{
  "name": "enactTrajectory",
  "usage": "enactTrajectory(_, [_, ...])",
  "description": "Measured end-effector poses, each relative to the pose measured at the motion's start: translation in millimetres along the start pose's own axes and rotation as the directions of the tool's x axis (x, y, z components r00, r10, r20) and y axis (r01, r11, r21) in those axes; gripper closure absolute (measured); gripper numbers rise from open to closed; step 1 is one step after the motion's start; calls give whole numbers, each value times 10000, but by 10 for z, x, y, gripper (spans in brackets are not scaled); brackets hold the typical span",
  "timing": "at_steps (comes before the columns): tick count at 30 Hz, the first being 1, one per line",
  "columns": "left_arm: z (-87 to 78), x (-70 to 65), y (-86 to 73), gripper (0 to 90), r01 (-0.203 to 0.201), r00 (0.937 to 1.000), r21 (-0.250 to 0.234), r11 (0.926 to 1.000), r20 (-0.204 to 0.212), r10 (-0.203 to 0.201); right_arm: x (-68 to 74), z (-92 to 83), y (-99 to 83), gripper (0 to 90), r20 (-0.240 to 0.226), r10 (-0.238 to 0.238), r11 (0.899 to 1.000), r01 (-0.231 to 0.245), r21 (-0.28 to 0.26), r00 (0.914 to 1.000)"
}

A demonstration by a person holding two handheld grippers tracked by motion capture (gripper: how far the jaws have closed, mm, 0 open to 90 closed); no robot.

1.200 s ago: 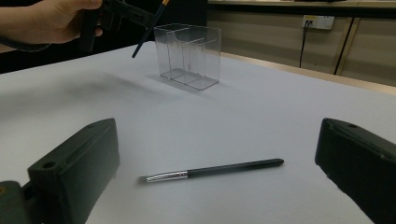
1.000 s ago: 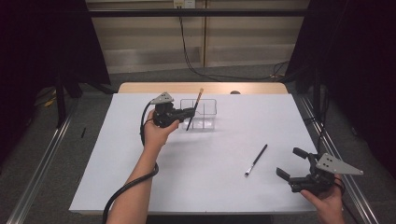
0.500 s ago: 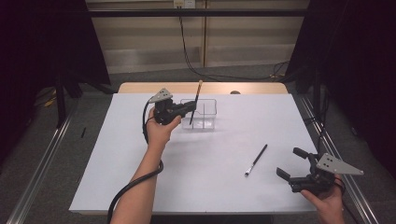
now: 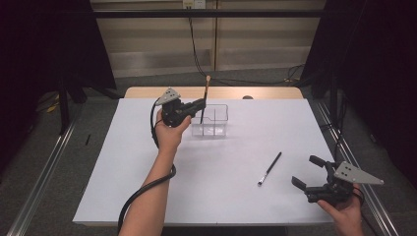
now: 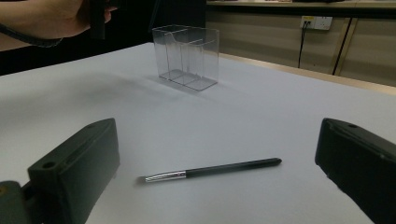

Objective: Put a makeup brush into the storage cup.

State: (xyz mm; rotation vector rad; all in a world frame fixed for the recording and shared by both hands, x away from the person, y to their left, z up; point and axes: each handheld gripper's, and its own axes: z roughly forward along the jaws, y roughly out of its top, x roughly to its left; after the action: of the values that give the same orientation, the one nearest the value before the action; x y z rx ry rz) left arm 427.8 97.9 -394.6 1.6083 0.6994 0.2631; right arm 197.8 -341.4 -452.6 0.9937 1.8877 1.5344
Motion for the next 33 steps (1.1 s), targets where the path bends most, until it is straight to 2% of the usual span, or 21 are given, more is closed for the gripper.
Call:
enactTrajectory(6, [16, 19, 54, 837, 47, 9999, -96, 9999, -92, -48, -6, -8, -1, 0, 6, -2, 10000, 2, 51, 10000])
enactTrajectory(18, [65, 26, 162, 837, -178, 9997, -90, 9998, -141, 177, -2, -7, -3, 0, -7, -30, 10000, 30, 29, 10000])
enactTrajectory(29, [128, 34, 244, 837, -51, 9998, -375, 9993, -202, 43, -18, -10, -14, 0, -8, 41, 10000, -41, 51, 10000])
enactTrajectory(33, [155, 32, 289, 837, -189, 9996, -363, 9992, -232, 181, -17, -9, -10, 0, -35, 10, 10000, -10, 38, 10000])
